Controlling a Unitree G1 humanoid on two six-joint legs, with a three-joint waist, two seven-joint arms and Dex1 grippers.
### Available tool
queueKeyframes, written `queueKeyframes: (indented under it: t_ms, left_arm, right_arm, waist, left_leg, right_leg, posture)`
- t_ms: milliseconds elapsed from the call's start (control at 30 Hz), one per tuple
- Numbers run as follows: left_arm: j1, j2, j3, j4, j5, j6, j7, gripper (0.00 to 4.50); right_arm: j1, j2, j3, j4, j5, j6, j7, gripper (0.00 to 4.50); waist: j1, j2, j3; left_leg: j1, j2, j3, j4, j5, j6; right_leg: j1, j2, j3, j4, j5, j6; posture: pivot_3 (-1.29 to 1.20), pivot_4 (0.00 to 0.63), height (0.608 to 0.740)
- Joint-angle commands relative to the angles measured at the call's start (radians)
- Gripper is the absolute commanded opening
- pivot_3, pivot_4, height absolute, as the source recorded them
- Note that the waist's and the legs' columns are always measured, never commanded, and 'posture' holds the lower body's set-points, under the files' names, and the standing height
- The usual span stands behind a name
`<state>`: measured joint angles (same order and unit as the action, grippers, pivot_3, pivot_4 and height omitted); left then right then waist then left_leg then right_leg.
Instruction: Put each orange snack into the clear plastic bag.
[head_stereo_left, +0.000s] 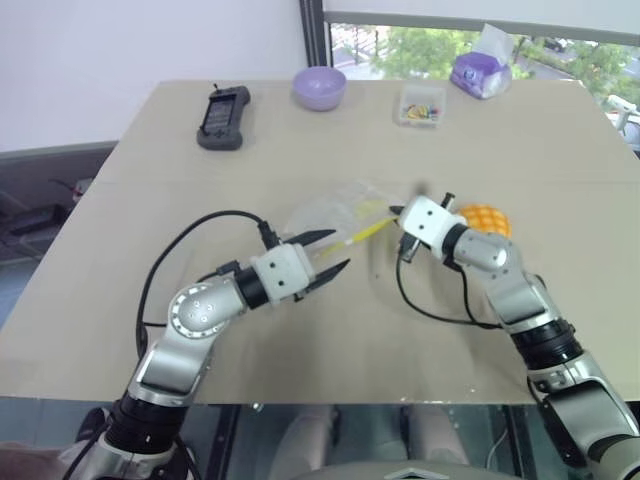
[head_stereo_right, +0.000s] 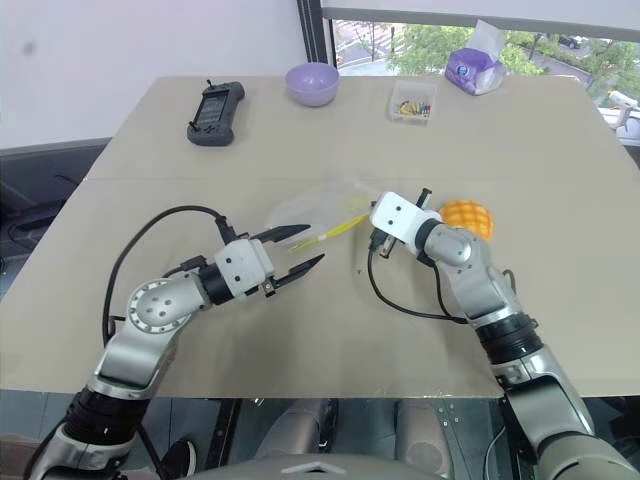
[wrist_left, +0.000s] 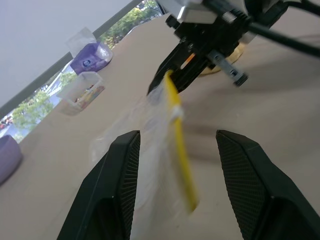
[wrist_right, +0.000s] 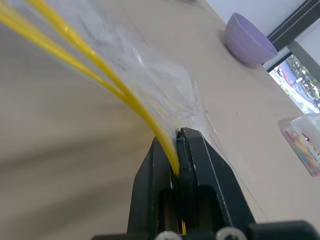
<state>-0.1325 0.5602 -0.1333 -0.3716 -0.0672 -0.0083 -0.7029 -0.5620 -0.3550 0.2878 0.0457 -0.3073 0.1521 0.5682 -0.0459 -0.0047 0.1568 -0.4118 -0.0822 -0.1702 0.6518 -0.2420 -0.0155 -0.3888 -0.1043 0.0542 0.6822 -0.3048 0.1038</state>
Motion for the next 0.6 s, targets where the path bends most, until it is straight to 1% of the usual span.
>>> queueKeyframes:
  t_ms: [33,300,467,500,600]
  left_arm:
    - [0.004,-0.008,0.004,-0.056,0.021,0.023,0.031,2.54]
    - [0.010,-0.028,0.025,-0.065,0.050,0.058,0.080,2.54]
    - [0.033,-0.025,0.048,-0.115,0.056,0.131,0.111,2.54]
    - [0.037,-0.024,0.050,-0.128,0.059,0.144,0.115,2.54]
    - [0.044,-0.020,0.051,-0.160,0.084,0.174,0.132,2.54]
  right_arm:
    - [-0.027,0.018,-0.002,-0.036,-0.009,0.024,-0.022,0.00]
    - [-0.022,0.012,0.003,-0.044,-0.009,0.032,-0.017,0.00]
    - [-0.025,0.014,0.003,-0.037,-0.024,0.041,-0.040,0.00]
    - [-0.025,0.017,0.006,-0.037,-0.032,0.043,-0.050,0.00]
    - [-0.022,0.028,0.034,-0.048,-0.118,0.068,-0.118,0.00]
  waist:
    - [0.002,0.000,0.000]
    - [0.001,0.000,0.000]
    - [0.002,0.000,0.000]
    - [0.002,0.000,0.000]
    - [0.002,0.000,0.000]
  left_leg:
    - [0.000,0.000,0.000,0.000,0.000,0.000]
    - [0.000,0.000,0.000,0.000,0.000,0.000]
    - [0.000,0.000,0.000,0.000,0.000,0.000]
    - [0.000,0.000,0.000,0.000,0.000,0.000]
    - [0.000,0.000,0.000,0.000,0.000,0.000]
  right_leg:
    - [0.000,0.000,0.000,0.000,0.000,0.000]
    - [0.000,0.000,0.000,0.000,0.000,0.000]
    - [0.000,0.000,0.000,0.000,0.000,0.000]
    - [0.000,0.000,0.000,0.000,0.000,0.000]
    - [0.000,0.000,0.000,0.000,0.000,0.000]
  posture:
    - [0.00,0.150,0.740]
    - [0.00,0.150,0.740]
    - [0.00,0.150,0.740]
    - [0.00,0.150,0.740]
    - [0.00,0.150,0.740]
